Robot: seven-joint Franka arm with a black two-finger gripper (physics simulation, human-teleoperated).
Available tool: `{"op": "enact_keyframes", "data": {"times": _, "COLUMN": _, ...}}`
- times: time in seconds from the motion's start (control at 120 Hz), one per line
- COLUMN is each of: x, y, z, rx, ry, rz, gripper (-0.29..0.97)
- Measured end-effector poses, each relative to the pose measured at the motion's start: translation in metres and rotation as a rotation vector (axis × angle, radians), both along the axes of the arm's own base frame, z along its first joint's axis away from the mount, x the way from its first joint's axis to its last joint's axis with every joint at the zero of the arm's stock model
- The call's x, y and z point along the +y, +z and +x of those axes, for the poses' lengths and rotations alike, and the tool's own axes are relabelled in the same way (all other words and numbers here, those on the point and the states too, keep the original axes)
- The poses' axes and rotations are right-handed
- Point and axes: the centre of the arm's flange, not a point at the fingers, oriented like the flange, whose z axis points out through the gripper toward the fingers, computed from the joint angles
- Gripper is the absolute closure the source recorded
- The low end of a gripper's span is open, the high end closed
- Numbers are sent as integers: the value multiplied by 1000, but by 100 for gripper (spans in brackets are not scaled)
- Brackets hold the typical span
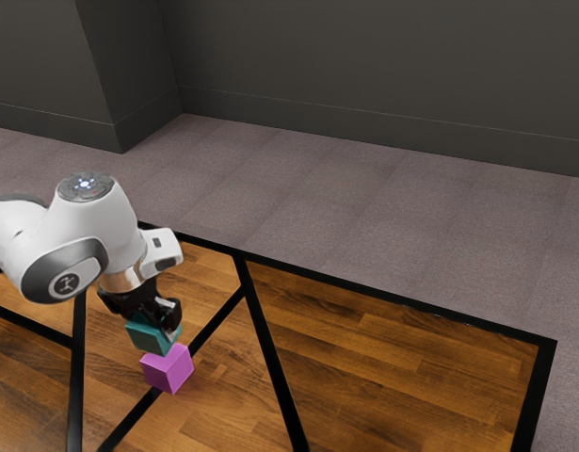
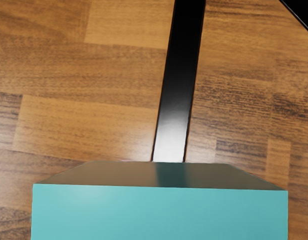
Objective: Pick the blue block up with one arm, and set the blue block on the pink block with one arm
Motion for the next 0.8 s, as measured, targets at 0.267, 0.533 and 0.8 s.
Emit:
{"op": "enact_keyframes", "data": {"times": 0.267, "x": -2, "y": -7, "z": 1, "rx": 6, "ry": -25, "rz": -21, "gripper": 31}}
{"op": "enact_keyframes", "data": {"times": 0.533, "x": -6, "y": -14, "z": -6, "rx": 9, "ry": -51, "rz": -31, "gripper": 31}}
{"op": "enact_keyframes", "data": {"times": 0.8, "x": -8, "y": -14, "z": -13, "rx": 4, "ry": -54, "rz": -39, "gripper": 31}}
